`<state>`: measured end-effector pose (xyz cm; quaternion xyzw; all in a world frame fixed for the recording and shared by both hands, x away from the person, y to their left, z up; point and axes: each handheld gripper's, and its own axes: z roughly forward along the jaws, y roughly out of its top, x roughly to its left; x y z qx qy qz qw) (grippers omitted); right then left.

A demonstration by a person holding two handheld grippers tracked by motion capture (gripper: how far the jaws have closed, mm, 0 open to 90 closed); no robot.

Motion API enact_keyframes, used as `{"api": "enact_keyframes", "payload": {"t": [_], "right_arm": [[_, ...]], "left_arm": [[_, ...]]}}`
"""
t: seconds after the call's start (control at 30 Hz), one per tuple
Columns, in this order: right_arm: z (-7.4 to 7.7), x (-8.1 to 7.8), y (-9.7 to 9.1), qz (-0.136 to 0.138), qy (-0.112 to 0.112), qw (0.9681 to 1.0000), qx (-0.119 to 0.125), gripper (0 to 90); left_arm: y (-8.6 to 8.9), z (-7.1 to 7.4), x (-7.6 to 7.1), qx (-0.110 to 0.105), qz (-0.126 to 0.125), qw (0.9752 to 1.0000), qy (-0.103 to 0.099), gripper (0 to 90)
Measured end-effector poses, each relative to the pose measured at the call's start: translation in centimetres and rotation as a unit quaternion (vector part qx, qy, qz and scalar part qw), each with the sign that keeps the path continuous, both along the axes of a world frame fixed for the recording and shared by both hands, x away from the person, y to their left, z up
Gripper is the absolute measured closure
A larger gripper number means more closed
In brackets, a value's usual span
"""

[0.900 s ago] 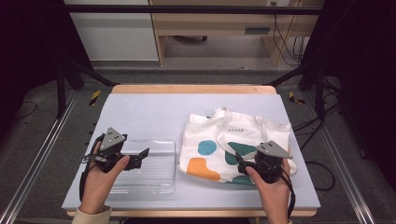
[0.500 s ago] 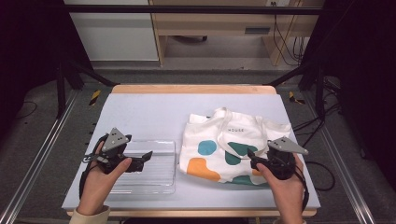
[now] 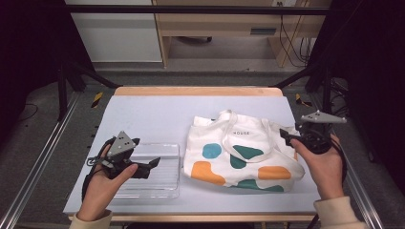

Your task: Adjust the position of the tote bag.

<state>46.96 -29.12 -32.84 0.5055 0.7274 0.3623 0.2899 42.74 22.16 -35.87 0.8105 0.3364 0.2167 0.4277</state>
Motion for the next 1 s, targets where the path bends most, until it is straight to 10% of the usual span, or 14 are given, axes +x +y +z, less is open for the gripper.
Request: {"api": "enact_keyframes", "payload": {"t": [0.17,0.57,0.8,1.0], "right_arm": [[0.6,2.5,-0.1,-0.004,0.009,0.9994,-0.032,45.8],[-3.8,4.6,-3.5,-0.059,0.058,0.9966,0.003,28.5],[-7.5,5.9,-5.3,-0.055,0.118,0.991,0.031,14.1],[-8.6,6.8,-5.8,-0.051,0.123,0.9899,0.049,15.2]], "left_arm": [[0.5,0.2,-0.1,-0.006,0.005,1.0,-0.001,6.7],[0.4,0.1,0.2,-0.008,0.0,1.0,0.004,6.7],[0.7,-0.1,0.3,-0.002,0.002,1.0,0.009,6.7],[0.7,0.0,0.2,-0.004,0.004,1.0,0.008,6.7]]}}
